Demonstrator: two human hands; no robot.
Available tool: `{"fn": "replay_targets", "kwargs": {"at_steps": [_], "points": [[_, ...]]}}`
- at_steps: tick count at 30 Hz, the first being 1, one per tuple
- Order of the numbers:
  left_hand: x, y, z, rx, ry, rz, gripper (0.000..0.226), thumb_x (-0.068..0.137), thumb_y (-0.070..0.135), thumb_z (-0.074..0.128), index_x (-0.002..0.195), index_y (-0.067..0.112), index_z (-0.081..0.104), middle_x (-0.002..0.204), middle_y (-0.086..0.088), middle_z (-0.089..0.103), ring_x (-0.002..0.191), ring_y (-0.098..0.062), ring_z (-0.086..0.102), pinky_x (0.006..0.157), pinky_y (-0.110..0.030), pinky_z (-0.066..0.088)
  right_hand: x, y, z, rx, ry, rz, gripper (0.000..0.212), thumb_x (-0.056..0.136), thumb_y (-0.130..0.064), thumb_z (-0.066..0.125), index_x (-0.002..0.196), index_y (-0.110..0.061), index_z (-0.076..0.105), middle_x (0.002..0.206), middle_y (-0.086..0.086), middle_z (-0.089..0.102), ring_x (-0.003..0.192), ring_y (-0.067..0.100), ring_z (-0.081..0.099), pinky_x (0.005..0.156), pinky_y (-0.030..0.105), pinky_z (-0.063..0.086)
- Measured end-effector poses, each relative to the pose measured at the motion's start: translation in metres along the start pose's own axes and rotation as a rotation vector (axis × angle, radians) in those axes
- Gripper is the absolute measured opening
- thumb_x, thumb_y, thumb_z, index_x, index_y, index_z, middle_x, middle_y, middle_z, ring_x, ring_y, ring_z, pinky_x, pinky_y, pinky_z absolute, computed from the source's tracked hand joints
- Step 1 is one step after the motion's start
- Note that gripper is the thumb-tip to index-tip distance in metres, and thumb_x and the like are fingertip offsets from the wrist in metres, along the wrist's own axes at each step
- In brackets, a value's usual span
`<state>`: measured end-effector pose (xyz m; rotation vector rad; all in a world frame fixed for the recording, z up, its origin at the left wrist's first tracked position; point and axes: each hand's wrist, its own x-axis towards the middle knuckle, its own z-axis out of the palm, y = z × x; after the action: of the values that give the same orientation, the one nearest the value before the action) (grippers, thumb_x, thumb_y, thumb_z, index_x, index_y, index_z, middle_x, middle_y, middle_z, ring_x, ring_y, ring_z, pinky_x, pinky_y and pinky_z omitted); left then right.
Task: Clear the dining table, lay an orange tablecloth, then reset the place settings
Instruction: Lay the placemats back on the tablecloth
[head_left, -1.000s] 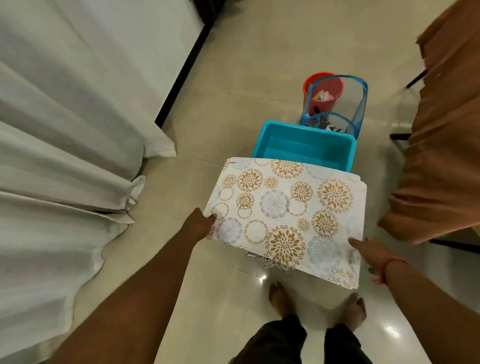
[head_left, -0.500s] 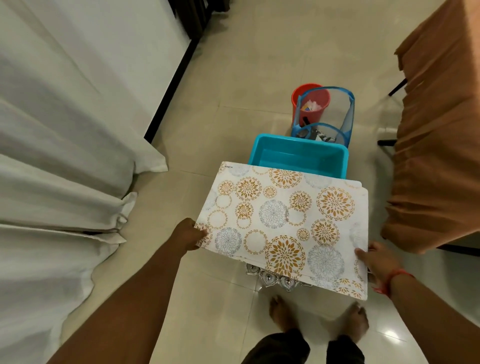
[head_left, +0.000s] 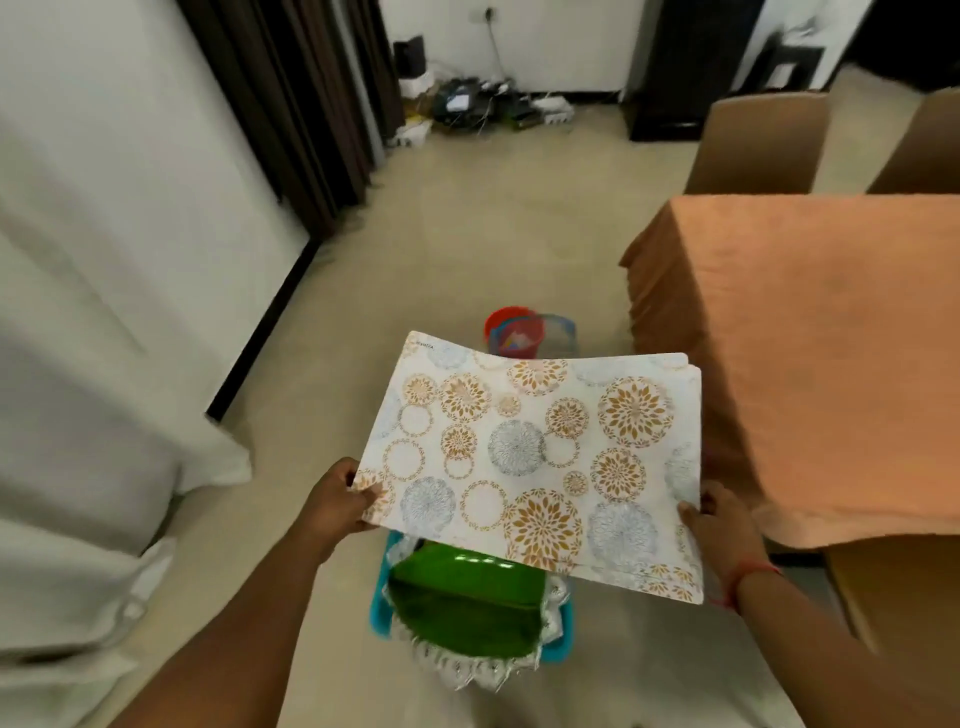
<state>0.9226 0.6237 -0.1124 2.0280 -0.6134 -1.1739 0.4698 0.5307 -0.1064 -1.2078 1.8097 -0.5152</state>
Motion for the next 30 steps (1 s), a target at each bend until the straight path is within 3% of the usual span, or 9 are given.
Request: {"fn": "replay_targets", "kwargs": {"at_steps": [4, 13, 18, 21, 25, 30], "points": [[-0.002, 0.071, 0.056, -0.029, -0.142, 0.082, 0.017, 0.094, 0.004, 0.067, 0.103, 0.010, 0.054, 0.109, -0.014, 0.070, 0.089, -0.025, 0.071, 0.061, -0.035, 0.061, 0.007, -0.016, -0.080, 0.034, 0.142, -0.043, 0.028, 0.096, -0.009, 0.058, 0.123, -0.015, 0.062, 0.115, 0.007, 0.070, 0.100, 0.028, 0.065, 0.094, 0.043, 0.052], [-0.028, 0.198, 0.247, -0.086, -0.366, 0.177, 0.021, 0.093, -0.001, 0.065, 0.107, 0.008, 0.052, 0.110, -0.013, 0.069, 0.088, -0.027, 0.070, 0.057, -0.036, 0.061, 0.063, 0.012, -0.272, 0.104, 0.412, -0.026, 0.023, 0.098, -0.009, 0.054, 0.119, -0.015, 0.061, 0.114, 0.008, 0.067, 0.096, 0.028, 0.063, 0.086, 0.040, 0.054], [-0.046, 0.219, 0.379, -0.090, -0.370, 0.142, 0.017, 0.093, -0.004, 0.063, 0.101, 0.006, 0.052, 0.108, -0.014, 0.069, 0.087, -0.027, 0.069, 0.057, -0.036, 0.062, 0.125, 0.067, -0.373, 0.061, 0.469, -0.007, 0.028, 0.099, -0.010, 0.053, 0.126, -0.013, 0.060, 0.117, 0.012, 0.067, 0.100, 0.032, 0.063, 0.090, 0.042, 0.053], [-0.057, 0.224, 0.466, -0.098, -0.359, 0.111, 0.017, 0.094, -0.002, 0.062, 0.107, 0.006, 0.053, 0.110, -0.013, 0.068, 0.092, -0.027, 0.069, 0.064, -0.040, 0.062, 0.173, 0.100, -0.435, 0.005, 0.475, 0.004, 0.030, 0.099, -0.011, 0.053, 0.128, -0.012, 0.060, 0.122, 0.015, 0.065, 0.104, 0.033, 0.060, 0.087, 0.034, 0.047], [-0.074, 0.223, 0.550, -0.044, -0.338, 0.120, 0.024, 0.095, 0.003, 0.064, 0.117, 0.010, 0.055, 0.113, -0.010, 0.068, 0.098, -0.029, 0.069, 0.076, -0.047, 0.062, 0.213, 0.141, -0.495, -0.054, 0.453, 0.069, 0.033, 0.098, -0.010, 0.054, 0.131, -0.011, 0.059, 0.124, 0.017, 0.064, 0.110, 0.035, 0.058, 0.090, 0.035, 0.043], [-0.089, 0.231, 0.613, 0.105, -0.335, 0.205, 0.029, 0.095, 0.008, 0.064, 0.120, 0.021, 0.057, 0.109, 0.003, 0.069, 0.091, -0.018, 0.071, 0.066, -0.038, 0.063, 0.258, 0.168, -0.542, -0.067, 0.460, 0.075, 0.033, 0.097, -0.009, 0.056, 0.130, -0.008, 0.060, 0.121, 0.019, 0.065, 0.108, 0.036, 0.059, 0.091, 0.035, 0.042]]}}
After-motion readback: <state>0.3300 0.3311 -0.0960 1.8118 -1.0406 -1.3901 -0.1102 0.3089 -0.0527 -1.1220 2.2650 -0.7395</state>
